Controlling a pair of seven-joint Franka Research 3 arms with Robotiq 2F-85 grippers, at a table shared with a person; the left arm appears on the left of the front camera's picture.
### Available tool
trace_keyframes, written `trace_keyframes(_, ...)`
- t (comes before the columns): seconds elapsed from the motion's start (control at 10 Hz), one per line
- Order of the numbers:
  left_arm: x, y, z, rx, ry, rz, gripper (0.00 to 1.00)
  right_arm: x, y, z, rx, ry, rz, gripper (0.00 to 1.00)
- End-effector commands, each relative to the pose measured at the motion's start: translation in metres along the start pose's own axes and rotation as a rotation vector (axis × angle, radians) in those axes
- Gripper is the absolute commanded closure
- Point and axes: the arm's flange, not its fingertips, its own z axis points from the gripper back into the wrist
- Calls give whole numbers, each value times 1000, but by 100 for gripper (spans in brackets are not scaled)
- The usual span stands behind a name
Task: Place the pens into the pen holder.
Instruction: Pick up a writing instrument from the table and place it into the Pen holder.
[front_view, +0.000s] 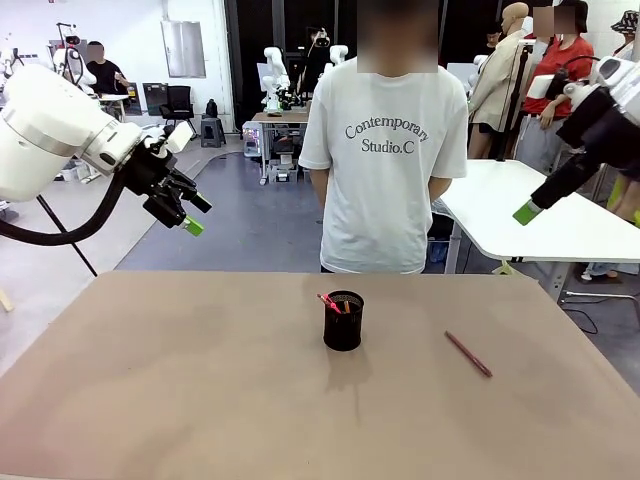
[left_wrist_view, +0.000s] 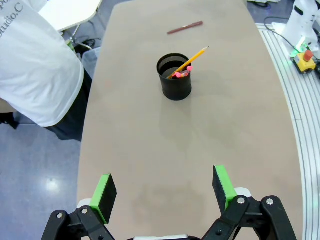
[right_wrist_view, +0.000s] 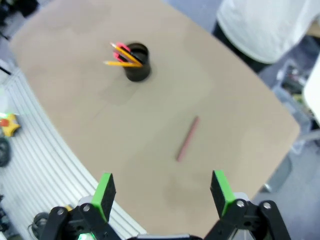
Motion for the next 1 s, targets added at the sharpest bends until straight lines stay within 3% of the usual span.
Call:
trace_keyframes(0.0, 0, 0, 1, 5, 1, 1, 0, 15, 4, 7, -77, 107, -37, 0)
trace_keyframes(0.3, 0, 0, 1, 5, 1, 1, 0, 10, 9, -37, -129, 190, -118, 0)
trace_keyframes(0.5, 0, 0, 1, 5, 1, 1, 0, 9, -7, -78, -156, 220, -207, 0)
trace_keyframes(0.9, 0, 0, 1, 5, 1, 1, 0, 11, -33, -140, -165, 239, -239, 0)
